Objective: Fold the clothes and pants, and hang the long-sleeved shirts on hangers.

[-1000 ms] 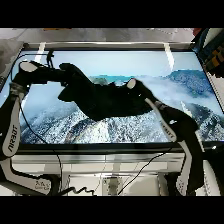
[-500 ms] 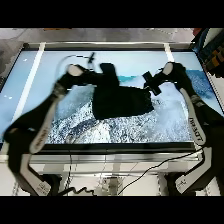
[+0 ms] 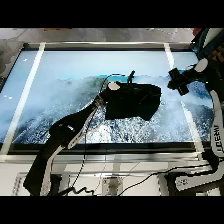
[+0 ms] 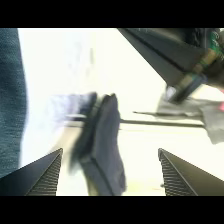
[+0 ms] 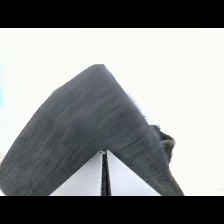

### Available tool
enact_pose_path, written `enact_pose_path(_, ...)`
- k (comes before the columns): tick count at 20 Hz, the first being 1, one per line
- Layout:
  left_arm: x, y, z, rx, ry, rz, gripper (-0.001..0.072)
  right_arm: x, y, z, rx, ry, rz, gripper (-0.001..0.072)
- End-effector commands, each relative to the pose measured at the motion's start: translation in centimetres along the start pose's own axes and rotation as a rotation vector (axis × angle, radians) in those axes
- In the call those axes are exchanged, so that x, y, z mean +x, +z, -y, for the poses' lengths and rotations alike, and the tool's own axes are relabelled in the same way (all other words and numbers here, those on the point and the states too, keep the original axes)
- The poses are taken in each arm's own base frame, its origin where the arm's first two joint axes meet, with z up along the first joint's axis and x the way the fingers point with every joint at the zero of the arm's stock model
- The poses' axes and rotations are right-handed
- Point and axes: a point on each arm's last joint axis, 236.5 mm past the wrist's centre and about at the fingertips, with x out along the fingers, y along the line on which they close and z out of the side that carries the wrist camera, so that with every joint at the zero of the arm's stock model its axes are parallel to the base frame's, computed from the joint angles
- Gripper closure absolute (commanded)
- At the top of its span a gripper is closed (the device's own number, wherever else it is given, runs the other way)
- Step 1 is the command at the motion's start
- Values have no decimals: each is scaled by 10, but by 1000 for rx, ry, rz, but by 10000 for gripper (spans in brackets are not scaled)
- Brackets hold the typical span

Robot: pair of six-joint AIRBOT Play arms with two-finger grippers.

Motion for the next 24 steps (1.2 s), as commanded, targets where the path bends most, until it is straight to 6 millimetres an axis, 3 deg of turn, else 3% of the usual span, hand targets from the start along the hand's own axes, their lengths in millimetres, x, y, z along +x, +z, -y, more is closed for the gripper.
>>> enact_pose_path(1,-10,4,22,41,-75,-6,145,-8,8,7,-15,6,3,692)
enact_pose_path(5,-56,34,53,145,-93,41,160,-7,-7,-11,-137,69,-32,692)
enact_pose_path(6,-70,40,51,182,-59,41,202,-6,-10,-14,-180,72,-33,691)
enact_pose_path(7,-87,45,40,209,9,31,227,-2,-14,-14,-237,72,-37,691)
enact_pose_path(9,-125,48,-8,183,239,-27,233,9,-20,-7,-338,60,-51,689)
enact_pose_path(11,-175,30,-70,138,518,-154,233,16,-19,1,-372,51,-56,689)
enact_pose_path(13,-211,9,-103,89,660,-251,232,19,-10,6,-396,58,-43,689)
enact_pose_path(15,-213,4,-113,76,668,-263,233,22,0,19,-371,42,-42,689)
enact_pose_path(18,-198,-2,-141,91,722,-286,233,25,7,34,-381,25,-49,690)
enact_pose_path(21,-167,-32,-156,40,671,-382,231,28,10,35,-412,24,-43,690)
enact_pose_path(24,-136,-63,-157,81,620,-478,232,45,4,41,-452,11,-90,678)
